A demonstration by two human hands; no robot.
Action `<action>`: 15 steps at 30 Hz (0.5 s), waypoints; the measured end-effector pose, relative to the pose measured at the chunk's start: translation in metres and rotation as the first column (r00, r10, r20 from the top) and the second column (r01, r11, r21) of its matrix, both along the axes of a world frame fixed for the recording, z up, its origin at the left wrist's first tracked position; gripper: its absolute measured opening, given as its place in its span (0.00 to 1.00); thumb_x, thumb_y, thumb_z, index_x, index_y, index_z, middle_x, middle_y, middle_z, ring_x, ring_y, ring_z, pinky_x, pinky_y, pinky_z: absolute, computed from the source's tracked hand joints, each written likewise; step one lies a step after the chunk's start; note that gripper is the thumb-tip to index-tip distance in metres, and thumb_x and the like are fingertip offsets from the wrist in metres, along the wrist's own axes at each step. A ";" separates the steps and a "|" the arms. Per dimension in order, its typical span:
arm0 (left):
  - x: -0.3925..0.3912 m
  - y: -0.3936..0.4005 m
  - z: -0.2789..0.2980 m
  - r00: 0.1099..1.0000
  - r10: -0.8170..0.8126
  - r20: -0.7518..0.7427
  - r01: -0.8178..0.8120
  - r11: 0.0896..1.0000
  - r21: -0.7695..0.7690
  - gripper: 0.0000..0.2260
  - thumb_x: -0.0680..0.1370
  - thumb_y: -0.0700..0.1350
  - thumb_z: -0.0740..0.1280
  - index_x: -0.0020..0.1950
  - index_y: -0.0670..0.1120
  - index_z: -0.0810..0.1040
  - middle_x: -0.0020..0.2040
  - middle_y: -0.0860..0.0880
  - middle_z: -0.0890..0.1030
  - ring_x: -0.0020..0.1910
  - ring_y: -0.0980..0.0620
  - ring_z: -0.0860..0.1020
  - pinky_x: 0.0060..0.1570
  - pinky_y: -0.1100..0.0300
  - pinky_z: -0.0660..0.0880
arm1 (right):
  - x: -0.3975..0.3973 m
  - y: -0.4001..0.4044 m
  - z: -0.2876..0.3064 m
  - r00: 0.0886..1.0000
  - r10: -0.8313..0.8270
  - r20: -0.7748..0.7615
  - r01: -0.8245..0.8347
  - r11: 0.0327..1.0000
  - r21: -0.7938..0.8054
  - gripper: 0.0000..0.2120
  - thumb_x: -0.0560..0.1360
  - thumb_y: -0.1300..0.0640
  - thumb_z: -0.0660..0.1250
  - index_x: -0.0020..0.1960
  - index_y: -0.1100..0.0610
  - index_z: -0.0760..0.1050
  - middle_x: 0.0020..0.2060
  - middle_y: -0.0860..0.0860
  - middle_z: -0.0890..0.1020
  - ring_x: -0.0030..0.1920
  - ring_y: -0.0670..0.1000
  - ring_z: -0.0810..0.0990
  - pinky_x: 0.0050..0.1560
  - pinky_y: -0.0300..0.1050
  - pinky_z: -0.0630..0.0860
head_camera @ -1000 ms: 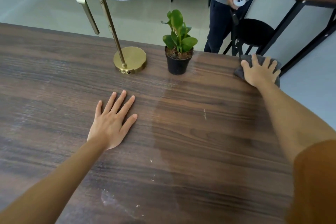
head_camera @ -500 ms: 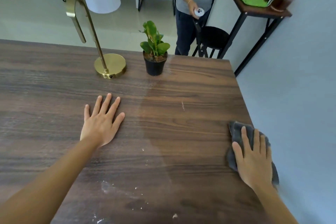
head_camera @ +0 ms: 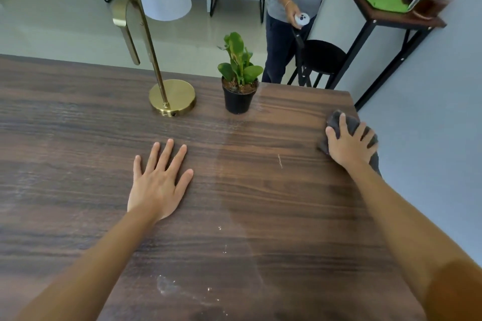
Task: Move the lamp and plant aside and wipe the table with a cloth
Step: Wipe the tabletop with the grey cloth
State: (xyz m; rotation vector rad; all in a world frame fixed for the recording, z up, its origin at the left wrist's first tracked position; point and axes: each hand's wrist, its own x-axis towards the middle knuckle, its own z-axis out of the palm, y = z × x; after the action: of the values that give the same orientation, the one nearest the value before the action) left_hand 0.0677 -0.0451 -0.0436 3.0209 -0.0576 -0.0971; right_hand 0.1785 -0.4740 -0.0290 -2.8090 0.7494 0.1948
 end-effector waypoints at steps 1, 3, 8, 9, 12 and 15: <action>0.000 0.000 -0.001 1.000 0.003 0.005 -0.003 1.000 0.006 0.28 0.78 0.65 0.36 0.77 0.59 0.40 0.79 0.53 0.41 0.77 0.50 0.38 0.74 0.41 0.40 | 0.031 0.003 0.001 1.000 -0.006 -0.006 0.006 1.000 0.017 0.31 0.79 0.33 0.43 0.80 0.39 0.44 0.82 0.57 0.44 0.80 0.64 0.41 0.77 0.70 0.41; 0.000 0.000 -0.003 1.000 0.011 0.017 -0.011 1.000 0.013 0.29 0.77 0.66 0.35 0.77 0.60 0.40 0.79 0.54 0.41 0.77 0.50 0.38 0.74 0.42 0.40 | 0.075 0.014 0.002 1.000 0.008 -0.023 -0.008 1.000 0.015 0.30 0.80 0.34 0.42 0.80 0.39 0.43 0.82 0.57 0.42 0.80 0.64 0.39 0.76 0.71 0.39; -0.001 0.000 -0.005 1.000 0.009 0.022 -0.009 1.000 0.001 0.28 0.78 0.66 0.37 0.78 0.60 0.42 0.80 0.54 0.44 0.78 0.50 0.40 0.74 0.41 0.42 | 0.071 0.057 0.002 0.958 0.284 -0.044 -0.284 0.959 0.005 0.28 0.81 0.35 0.41 0.79 0.37 0.42 0.82 0.55 0.42 0.81 0.61 0.40 0.78 0.68 0.38; -0.001 0.000 -0.005 1.000 0.010 0.018 -0.010 1.000 -0.001 0.28 0.78 0.66 0.38 0.78 0.60 0.42 0.80 0.53 0.44 0.78 0.50 0.40 0.74 0.40 0.42 | 0.054 0.069 0.001 0.937 0.347 -0.032 -0.347 0.938 0.003 0.28 0.81 0.35 0.41 0.79 0.36 0.42 0.82 0.54 0.43 0.81 0.61 0.40 0.78 0.67 0.38; -0.001 -0.001 -0.001 1.000 0.003 -0.003 -0.003 1.000 -0.002 0.28 0.78 0.65 0.38 0.78 0.60 0.42 0.80 0.53 0.44 0.78 0.50 0.40 0.74 0.40 0.41 | -0.022 0.112 0.001 0.858 0.514 0.013 -0.514 0.858 -0.002 0.27 0.81 0.35 0.42 0.79 0.35 0.43 0.82 0.54 0.45 0.81 0.61 0.43 0.77 0.66 0.41; 0.000 -0.002 0.003 1.000 0.000 -0.029 0.000 1.000 -0.011 0.29 0.78 0.65 0.38 0.78 0.59 0.43 0.80 0.53 0.44 0.78 0.49 0.40 0.74 0.39 0.41 | -0.118 0.149 -0.004 0.746 0.664 0.043 -0.664 0.747 -0.020 0.27 0.81 0.37 0.44 0.79 0.37 0.44 0.82 0.54 0.47 0.81 0.61 0.45 0.78 0.66 0.45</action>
State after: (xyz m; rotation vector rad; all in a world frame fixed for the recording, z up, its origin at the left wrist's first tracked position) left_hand 0.0673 -0.0468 -0.0407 3.0076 -0.0549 -0.1401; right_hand 0.0606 -0.3247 -0.0326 -2.9410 -0.3107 0.2361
